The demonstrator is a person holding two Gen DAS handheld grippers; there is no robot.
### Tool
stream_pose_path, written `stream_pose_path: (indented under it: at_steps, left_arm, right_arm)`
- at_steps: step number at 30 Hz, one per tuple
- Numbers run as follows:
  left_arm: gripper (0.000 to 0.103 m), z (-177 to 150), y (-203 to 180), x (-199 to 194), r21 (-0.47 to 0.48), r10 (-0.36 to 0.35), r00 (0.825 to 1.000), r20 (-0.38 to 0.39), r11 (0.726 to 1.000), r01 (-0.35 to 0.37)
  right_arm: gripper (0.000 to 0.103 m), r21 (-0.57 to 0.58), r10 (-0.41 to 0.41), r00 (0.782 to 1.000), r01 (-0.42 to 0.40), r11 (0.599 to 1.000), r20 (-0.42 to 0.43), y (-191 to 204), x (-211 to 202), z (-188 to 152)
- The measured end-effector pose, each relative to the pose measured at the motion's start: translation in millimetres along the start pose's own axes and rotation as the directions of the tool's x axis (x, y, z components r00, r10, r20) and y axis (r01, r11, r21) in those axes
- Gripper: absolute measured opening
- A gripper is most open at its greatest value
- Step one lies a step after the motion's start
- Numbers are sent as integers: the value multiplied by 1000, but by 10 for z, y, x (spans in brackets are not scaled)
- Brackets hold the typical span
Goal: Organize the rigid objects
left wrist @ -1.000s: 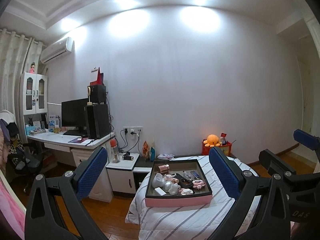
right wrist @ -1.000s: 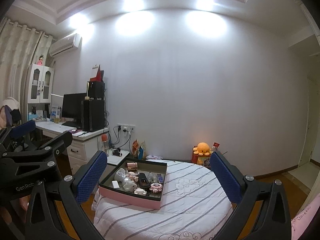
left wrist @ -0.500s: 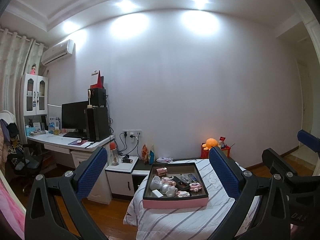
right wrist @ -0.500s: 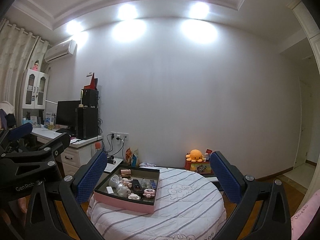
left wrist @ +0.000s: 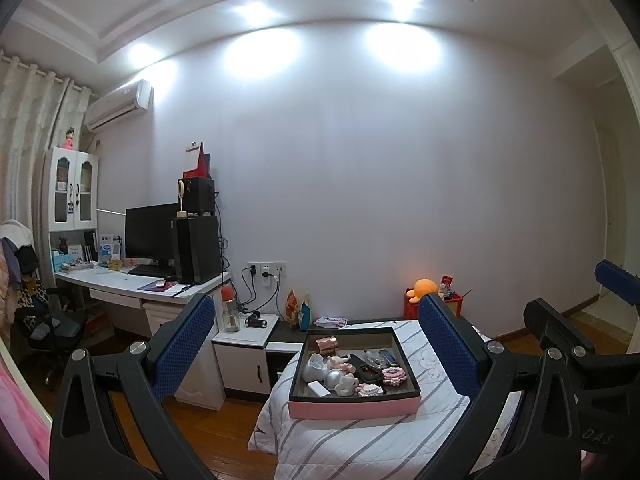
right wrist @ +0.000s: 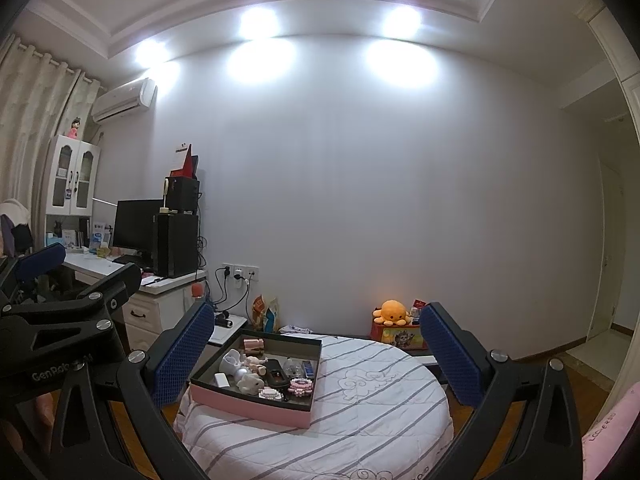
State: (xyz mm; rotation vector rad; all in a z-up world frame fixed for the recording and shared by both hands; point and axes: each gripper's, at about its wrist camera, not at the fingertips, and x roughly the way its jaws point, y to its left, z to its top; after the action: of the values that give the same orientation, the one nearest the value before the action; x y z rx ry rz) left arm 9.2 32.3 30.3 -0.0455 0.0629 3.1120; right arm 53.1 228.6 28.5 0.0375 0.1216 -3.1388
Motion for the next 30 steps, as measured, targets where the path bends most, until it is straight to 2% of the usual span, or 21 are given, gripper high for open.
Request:
stream_pose_path:
  at_steps: [16,30]
  left_arm:
    - [103,-3,26,44,-12,-8,1000,-4,1000,8]
    - [103,-43,1,68,8,13,1000,7,1000,-13]
  right_arm:
    - [103,-2,-29,1000,29,1000,11,6,-30,-5]
    - [103,0,-32,999,32,999,9,6,0,-2]
